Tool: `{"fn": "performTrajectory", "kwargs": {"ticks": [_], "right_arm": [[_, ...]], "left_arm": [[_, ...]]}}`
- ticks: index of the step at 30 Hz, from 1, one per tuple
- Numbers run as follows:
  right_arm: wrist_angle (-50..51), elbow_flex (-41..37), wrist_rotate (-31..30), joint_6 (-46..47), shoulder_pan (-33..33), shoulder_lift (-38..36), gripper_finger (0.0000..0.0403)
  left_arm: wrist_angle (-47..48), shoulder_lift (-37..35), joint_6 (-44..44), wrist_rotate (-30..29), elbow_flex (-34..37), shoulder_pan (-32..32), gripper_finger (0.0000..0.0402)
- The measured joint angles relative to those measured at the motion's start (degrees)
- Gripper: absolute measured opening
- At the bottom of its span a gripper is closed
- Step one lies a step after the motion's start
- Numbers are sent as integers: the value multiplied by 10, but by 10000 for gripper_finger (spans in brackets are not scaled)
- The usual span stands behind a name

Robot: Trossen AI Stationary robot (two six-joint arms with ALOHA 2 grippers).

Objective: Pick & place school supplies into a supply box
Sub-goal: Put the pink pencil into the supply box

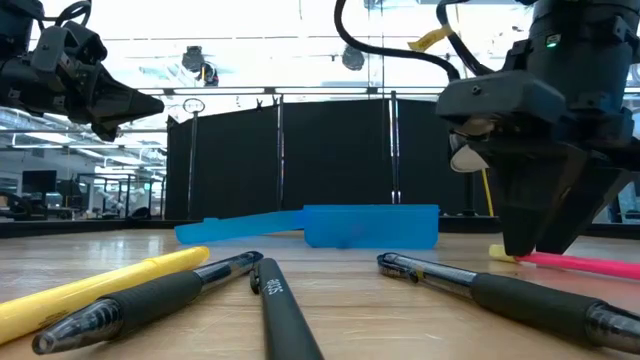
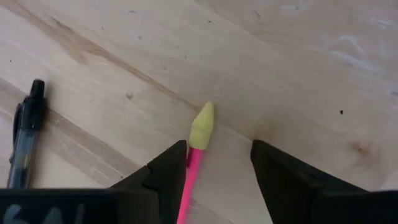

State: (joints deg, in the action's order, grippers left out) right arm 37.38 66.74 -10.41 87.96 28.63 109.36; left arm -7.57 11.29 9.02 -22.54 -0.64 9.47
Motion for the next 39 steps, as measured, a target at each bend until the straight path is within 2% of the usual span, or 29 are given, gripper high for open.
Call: {"fn": "performTrajectory", "kwargs": {"ticks": [9, 14, 22, 26, 30, 39], "right_arm": [[13, 0, 2, -11, -6, 2, 140], [59, -1, 2, -64, -8, 4, 124], [60, -3, 2, -171, -8, 3, 95], [59, -22, 2, -152, -8, 3, 70], [17, -57, 2, -115, -8, -1, 18], [-8, -60, 16, -119, -13, -38, 9]], "left_arm": [[0, 0, 1, 0, 0, 0, 26], [0, 0, -11, 0, 0, 0, 26], [0, 0, -10, 0, 0, 0, 26], [0, 0, -9, 0, 0, 0, 26], [0, 0, -3, 0, 0, 0, 26], [0, 0, -3, 0, 0, 0, 26]]}}
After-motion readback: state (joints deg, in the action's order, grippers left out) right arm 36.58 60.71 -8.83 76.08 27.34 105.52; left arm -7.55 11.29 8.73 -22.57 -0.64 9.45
